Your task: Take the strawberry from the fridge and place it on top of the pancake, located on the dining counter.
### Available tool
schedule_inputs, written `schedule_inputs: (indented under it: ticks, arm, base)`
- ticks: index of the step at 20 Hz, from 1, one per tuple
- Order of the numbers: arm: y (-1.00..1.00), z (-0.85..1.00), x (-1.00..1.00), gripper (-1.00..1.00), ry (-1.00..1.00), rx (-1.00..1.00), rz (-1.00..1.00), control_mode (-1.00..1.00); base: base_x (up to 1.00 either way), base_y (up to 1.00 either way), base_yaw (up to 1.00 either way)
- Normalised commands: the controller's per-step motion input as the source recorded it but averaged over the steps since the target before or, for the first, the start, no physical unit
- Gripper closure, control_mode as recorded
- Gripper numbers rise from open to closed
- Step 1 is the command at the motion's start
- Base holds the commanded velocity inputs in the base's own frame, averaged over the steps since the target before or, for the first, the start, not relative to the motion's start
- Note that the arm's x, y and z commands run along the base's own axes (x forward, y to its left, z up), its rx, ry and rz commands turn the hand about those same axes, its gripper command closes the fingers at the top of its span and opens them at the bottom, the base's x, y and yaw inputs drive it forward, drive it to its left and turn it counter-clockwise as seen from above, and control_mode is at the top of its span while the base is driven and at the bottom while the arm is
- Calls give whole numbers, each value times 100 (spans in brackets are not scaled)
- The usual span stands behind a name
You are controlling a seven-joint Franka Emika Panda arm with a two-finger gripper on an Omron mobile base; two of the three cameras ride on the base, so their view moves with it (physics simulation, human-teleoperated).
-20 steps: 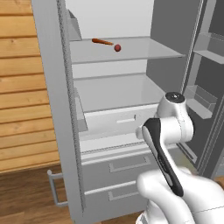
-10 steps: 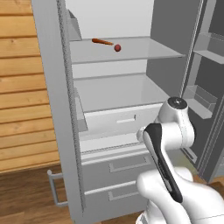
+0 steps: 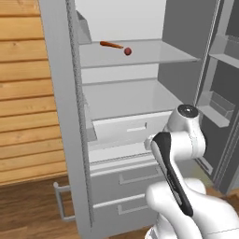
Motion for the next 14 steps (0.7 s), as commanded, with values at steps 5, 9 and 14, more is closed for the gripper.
schedule_inputs:
  ticks: [5, 9, 14]
  arm:
    - [0, 0, 0, -100, 0, 0, 0, 100]
    - [0, 0, 0, -100, 0, 0, 0, 100]
    - [0, 0, 0, -100, 0, 0, 0, 100]
  base:
    - [70, 58, 0]
    - [88, 4, 2]
    - [36, -62, 0]
